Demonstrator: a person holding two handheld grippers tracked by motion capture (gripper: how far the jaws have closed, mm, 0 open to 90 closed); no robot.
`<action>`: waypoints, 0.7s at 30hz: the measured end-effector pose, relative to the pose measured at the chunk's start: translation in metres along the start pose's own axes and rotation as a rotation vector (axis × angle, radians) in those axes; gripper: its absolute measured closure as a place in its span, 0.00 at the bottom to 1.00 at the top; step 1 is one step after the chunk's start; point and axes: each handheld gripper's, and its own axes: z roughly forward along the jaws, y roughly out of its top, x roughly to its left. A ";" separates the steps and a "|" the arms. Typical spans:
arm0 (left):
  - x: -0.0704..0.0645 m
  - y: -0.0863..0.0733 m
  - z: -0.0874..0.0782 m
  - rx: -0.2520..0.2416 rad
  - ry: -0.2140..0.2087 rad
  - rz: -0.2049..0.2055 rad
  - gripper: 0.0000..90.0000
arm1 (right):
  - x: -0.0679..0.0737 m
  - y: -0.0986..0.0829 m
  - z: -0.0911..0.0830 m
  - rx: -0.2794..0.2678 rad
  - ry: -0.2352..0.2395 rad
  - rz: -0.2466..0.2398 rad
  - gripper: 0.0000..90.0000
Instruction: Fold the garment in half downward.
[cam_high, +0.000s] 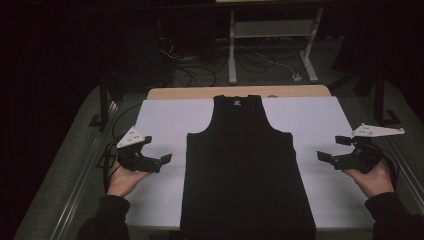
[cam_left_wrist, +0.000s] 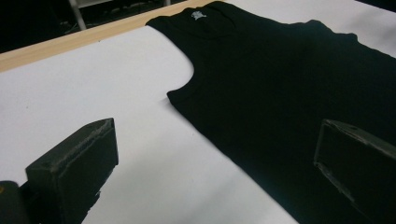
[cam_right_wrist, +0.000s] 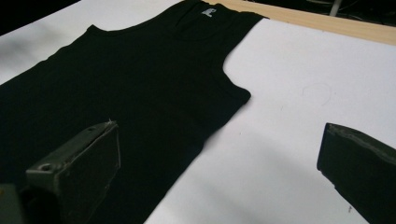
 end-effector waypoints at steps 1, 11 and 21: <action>0.000 0.000 0.000 0.000 0.000 0.000 0.00 | 0.000 0.000 0.000 0.000 0.000 0.000 0.00; 0.002 0.013 0.005 0.008 -0.011 0.010 0.00 | -0.002 0.018 0.003 0.015 0.005 -0.017 0.00; 0.006 0.027 0.010 0.013 -0.019 0.018 0.00 | -0.004 0.032 0.007 0.028 0.014 -0.024 0.00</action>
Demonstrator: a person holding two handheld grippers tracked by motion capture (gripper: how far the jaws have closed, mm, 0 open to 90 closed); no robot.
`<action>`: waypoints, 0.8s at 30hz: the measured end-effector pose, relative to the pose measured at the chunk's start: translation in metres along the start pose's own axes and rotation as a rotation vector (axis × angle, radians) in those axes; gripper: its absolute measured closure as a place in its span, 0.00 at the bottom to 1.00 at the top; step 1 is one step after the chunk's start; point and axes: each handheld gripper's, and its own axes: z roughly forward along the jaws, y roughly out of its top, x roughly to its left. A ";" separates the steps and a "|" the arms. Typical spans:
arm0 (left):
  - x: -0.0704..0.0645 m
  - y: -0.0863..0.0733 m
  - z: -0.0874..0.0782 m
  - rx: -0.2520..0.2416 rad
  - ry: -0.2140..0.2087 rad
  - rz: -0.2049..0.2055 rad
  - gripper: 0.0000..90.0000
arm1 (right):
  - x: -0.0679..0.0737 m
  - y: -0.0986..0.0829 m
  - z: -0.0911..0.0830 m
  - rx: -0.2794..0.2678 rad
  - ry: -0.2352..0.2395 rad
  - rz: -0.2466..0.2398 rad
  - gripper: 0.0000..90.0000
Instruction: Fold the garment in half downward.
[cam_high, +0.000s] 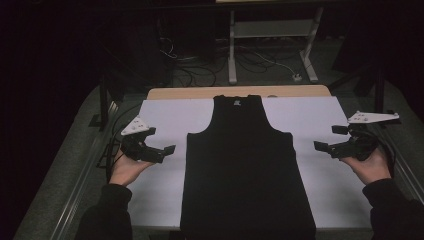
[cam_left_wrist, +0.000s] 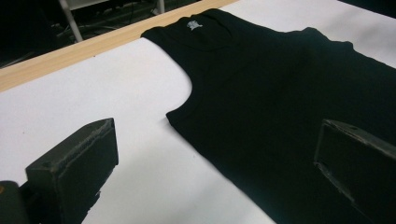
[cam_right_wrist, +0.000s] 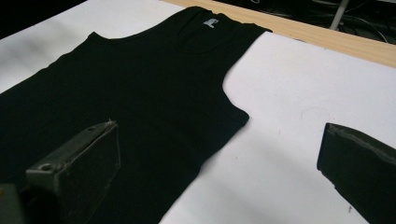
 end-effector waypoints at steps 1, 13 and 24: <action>0.001 0.002 0.001 0.003 0.000 0.003 0.00 | 0.000 0.002 0.001 0.001 -0.003 -0.006 0.00; 0.011 0.018 0.011 0.031 -0.005 -0.004 0.00 | -0.007 0.020 0.010 0.024 -0.005 -0.006 0.00; 0.016 0.026 0.019 0.021 -0.040 -0.005 0.00 | -0.015 0.031 0.017 0.039 -0.013 -0.014 0.00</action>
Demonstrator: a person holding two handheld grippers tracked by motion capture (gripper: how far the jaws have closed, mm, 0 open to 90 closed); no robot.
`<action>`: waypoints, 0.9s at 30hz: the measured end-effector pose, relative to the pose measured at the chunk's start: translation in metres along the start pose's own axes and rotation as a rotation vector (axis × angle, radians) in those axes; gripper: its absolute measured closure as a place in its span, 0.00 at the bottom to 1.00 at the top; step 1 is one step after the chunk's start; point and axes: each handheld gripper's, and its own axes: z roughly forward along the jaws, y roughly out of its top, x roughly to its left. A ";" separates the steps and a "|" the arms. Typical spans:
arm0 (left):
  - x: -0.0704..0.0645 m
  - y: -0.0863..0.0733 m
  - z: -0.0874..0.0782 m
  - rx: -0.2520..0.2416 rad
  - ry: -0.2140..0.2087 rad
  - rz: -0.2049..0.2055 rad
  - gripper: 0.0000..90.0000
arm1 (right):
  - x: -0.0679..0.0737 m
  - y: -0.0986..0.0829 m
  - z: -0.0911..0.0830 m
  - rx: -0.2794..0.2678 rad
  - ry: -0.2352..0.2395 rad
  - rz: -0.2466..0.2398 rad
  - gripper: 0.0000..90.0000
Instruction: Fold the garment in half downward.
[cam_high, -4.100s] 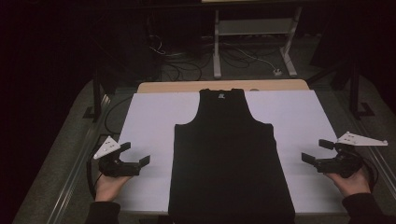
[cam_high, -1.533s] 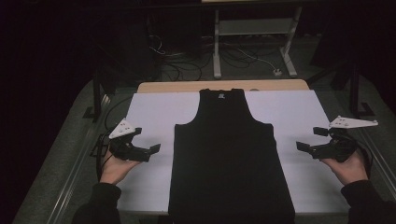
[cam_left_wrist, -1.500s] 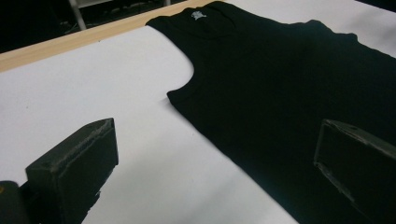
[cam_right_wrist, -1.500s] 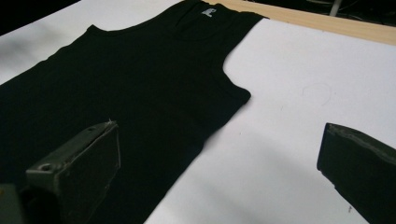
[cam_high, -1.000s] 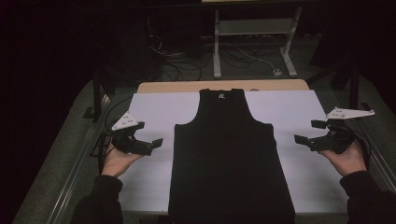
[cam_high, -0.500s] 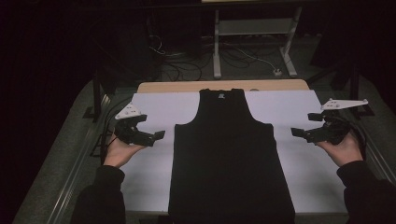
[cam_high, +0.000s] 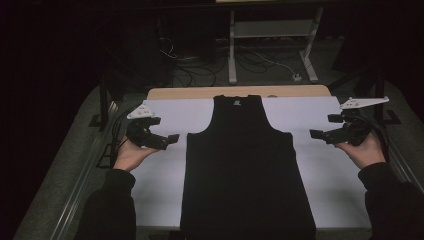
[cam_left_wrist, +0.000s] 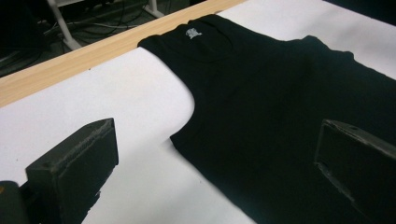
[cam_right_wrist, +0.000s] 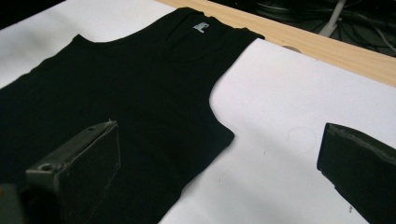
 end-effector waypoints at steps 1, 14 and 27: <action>0.001 0.001 0.002 0.004 0.001 0.000 0.00 | -0.003 0.002 0.002 0.005 0.001 0.009 0.00; 0.015 0.010 0.019 0.045 -0.003 -0.007 0.00 | -0.018 0.005 0.015 0.016 0.002 0.039 0.00; 0.026 0.004 0.037 0.063 0.004 -0.054 0.00 | -0.031 0.000 0.025 0.020 0.005 0.076 0.00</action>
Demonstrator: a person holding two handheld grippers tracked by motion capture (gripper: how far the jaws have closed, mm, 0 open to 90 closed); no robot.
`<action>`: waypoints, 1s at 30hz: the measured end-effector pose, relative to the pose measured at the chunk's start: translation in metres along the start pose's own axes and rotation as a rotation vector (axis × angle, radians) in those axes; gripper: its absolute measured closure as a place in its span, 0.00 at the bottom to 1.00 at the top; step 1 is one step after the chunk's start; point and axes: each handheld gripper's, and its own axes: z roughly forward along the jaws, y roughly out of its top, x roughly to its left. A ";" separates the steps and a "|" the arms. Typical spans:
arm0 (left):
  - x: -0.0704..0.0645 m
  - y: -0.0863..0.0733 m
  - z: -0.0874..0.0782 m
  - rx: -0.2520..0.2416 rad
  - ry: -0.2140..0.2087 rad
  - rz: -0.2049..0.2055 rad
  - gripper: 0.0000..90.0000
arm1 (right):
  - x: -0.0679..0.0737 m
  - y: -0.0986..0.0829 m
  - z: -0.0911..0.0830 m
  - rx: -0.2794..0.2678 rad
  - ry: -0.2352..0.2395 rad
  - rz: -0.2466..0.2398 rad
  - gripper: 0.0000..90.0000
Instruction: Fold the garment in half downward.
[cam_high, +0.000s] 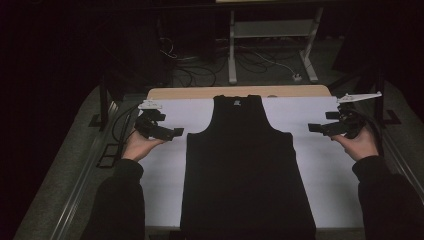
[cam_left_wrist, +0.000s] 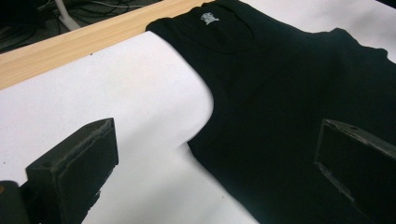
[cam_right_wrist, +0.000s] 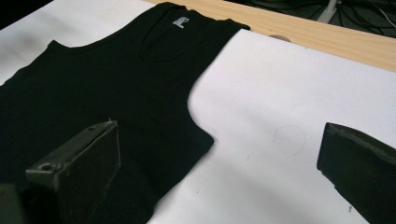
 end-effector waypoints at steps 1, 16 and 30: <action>0.001 0.000 0.001 -0.001 0.000 -0.003 0.00 | -0.001 0.000 0.001 0.001 0.000 0.001 0.00; 0.009 -0.005 0.015 0.017 -0.007 -0.025 0.00 | -0.004 -0.003 0.021 0.032 0.009 0.017 0.00; 0.013 -0.010 0.030 0.044 -0.022 -0.039 0.00 | -0.007 -0.006 0.038 0.058 0.021 0.035 0.00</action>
